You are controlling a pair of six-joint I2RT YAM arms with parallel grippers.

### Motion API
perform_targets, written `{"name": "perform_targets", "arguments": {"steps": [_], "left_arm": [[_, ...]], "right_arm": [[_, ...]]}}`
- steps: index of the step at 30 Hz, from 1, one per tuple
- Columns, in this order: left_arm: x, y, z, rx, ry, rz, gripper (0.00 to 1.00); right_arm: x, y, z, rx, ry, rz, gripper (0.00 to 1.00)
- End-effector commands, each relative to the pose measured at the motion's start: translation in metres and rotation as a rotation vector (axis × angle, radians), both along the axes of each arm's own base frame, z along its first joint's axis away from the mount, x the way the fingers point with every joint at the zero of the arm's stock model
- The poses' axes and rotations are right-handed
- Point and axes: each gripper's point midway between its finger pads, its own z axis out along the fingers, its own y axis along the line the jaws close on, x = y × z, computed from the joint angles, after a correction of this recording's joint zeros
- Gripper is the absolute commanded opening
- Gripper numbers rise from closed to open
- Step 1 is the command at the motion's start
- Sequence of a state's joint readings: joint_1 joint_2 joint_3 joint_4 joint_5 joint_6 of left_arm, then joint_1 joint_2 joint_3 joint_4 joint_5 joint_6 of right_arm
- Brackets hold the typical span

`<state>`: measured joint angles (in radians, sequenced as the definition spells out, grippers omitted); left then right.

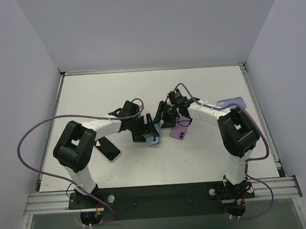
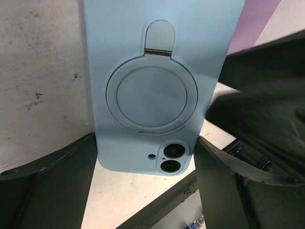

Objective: Take the phone out of the phone case
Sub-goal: Move the phone to the center of the board, then pick up the phone at the center of the board.

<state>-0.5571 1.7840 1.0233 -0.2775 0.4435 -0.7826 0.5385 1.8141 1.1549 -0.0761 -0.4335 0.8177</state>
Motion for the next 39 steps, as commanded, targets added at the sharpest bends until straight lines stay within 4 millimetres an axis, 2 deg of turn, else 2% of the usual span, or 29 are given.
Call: {"name": "perform_targets", "arguments": {"steps": [1, 3, 5, 6, 7, 11, 12, 13, 14, 16, 17, 21, 24, 25, 26, 28, 29, 30, 31, 34, 36, 39], "left_arm": [[0.003, -0.013, 0.032, -0.105, -0.062, -0.027, 0.43], [0.004, -0.013, 0.038, -0.115, -0.075, -0.03, 0.43], [0.005, -0.013, 0.045, -0.13, -0.09, -0.034, 0.43], [0.006, -0.012, 0.048, -0.136, -0.097, -0.033, 0.45], [0.005, -0.012, 0.051, -0.146, -0.097, -0.038, 0.46], [0.007, -0.011, 0.076, -0.203, -0.144, -0.071, 0.71], [0.012, -0.003, 0.08, -0.209, -0.148, -0.062, 0.79], [0.012, 0.0, 0.088, -0.23, -0.153, -0.068, 0.82], [0.014, 0.006, 0.098, -0.245, -0.182, -0.069, 0.84], [0.022, 0.021, 0.113, -0.279, -0.209, -0.047, 0.89], [0.024, 0.026, 0.125, -0.297, -0.241, -0.047, 0.9], [0.033, 0.046, 0.153, -0.372, -0.287, -0.02, 0.91], [0.039, 0.055, 0.166, -0.421, -0.313, 0.011, 0.91], [0.041, 0.056, 0.166, -0.429, -0.316, 0.021, 0.91], [0.044, 0.057, 0.169, -0.45, -0.3, 0.047, 0.91], [0.046, 0.055, 0.169, -0.494, -0.305, 0.049, 0.91], [0.048, 0.053, 0.17, -0.521, -0.292, 0.068, 0.91], [0.049, 0.052, 0.172, -0.548, -0.307, 0.056, 0.9], [0.051, 0.053, 0.17, -0.559, -0.299, 0.062, 0.9], [0.053, 0.053, 0.176, -0.636, -0.307, 0.062, 0.89], [0.055, 0.052, 0.183, -0.693, -0.305, 0.058, 0.89], [0.056, 0.05, 0.182, -0.714, -0.29, 0.064, 0.88]], "right_arm": [[0.006, 0.021, -0.002, 0.051, 0.037, 0.018, 0.42], [0.003, 0.031, -0.005, 0.11, 0.069, 0.029, 0.21], [0.008, 0.042, 0.004, 0.19, 0.037, 0.035, 0.15], [0.009, 0.043, 0.007, 0.2, 0.034, 0.036, 0.03], [0.009, 0.044, 0.009, 0.204, 0.028, 0.042, 0.0], [0.015, 0.036, 0.024, 0.211, 0.003, 0.031, 0.0], [0.019, 0.031, 0.026, 0.21, -0.007, 0.015, 0.0], [0.023, 0.024, 0.031, 0.217, -0.023, -0.004, 0.0], [0.029, 0.021, 0.046, 0.248, -0.07, -0.015, 0.0], [0.032, 0.01, 0.053, 0.286, -0.091, -0.032, 0.0], [0.034, 0.009, 0.065, 0.315, -0.119, -0.031, 0.0], [0.039, 0.0, 0.083, 0.383, -0.141, -0.029, 0.0], [0.041, -0.005, 0.094, 0.445, -0.154, -0.038, 0.0], [0.038, -0.006, 0.096, 0.468, -0.149, -0.037, 0.0], [0.037, -0.002, 0.11, 0.526, -0.18, 0.0, 0.0], [0.032, 0.002, 0.122, 0.601, -0.172, 0.017, 0.0], [0.028, 0.007, 0.139, 0.667, -0.217, 0.077, 0.0], [0.026, 0.009, 0.146, 0.703, -0.23, 0.09, 0.0], [0.026, 0.012, 0.166, 0.769, -0.283, 0.107, 0.0], [0.016, 0.019, 0.19, 0.857, -0.337, 0.188, 0.0], [0.011, 0.025, 0.2, 0.887, -0.336, 0.227, 0.0], [0.003, 0.034, 0.206, 0.921, -0.333, 0.273, 0.0]]}}
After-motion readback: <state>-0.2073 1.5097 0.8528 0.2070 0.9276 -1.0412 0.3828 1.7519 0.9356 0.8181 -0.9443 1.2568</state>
